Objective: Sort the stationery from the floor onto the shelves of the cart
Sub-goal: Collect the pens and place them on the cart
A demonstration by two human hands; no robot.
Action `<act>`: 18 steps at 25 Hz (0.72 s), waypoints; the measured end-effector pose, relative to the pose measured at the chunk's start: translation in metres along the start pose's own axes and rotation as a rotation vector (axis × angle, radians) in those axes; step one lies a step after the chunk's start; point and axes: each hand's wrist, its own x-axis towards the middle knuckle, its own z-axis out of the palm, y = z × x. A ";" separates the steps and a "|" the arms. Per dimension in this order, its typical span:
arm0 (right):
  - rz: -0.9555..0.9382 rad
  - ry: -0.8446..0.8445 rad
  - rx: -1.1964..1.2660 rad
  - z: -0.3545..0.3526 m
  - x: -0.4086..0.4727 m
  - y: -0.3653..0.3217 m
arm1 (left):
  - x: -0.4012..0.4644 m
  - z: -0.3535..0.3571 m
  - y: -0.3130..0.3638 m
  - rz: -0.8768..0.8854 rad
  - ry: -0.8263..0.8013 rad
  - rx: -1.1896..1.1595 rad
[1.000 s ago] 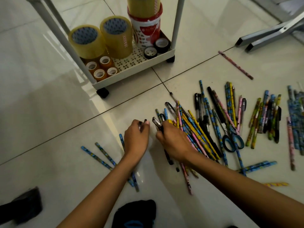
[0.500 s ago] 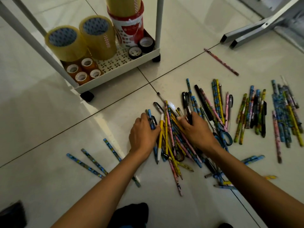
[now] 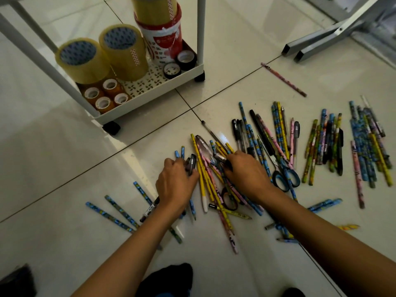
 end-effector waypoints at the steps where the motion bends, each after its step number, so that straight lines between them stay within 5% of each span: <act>1: -0.011 -0.014 -0.063 0.002 0.000 -0.002 | 0.001 -0.001 -0.001 -0.041 -0.007 -0.036; 10: 0.082 -0.192 0.029 -0.021 -0.007 0.006 | -0.005 -0.008 0.001 -0.138 -0.009 -0.376; 18: 0.146 -0.316 0.183 -0.048 -0.035 0.036 | 0.024 -0.002 0.026 0.011 -0.024 -0.339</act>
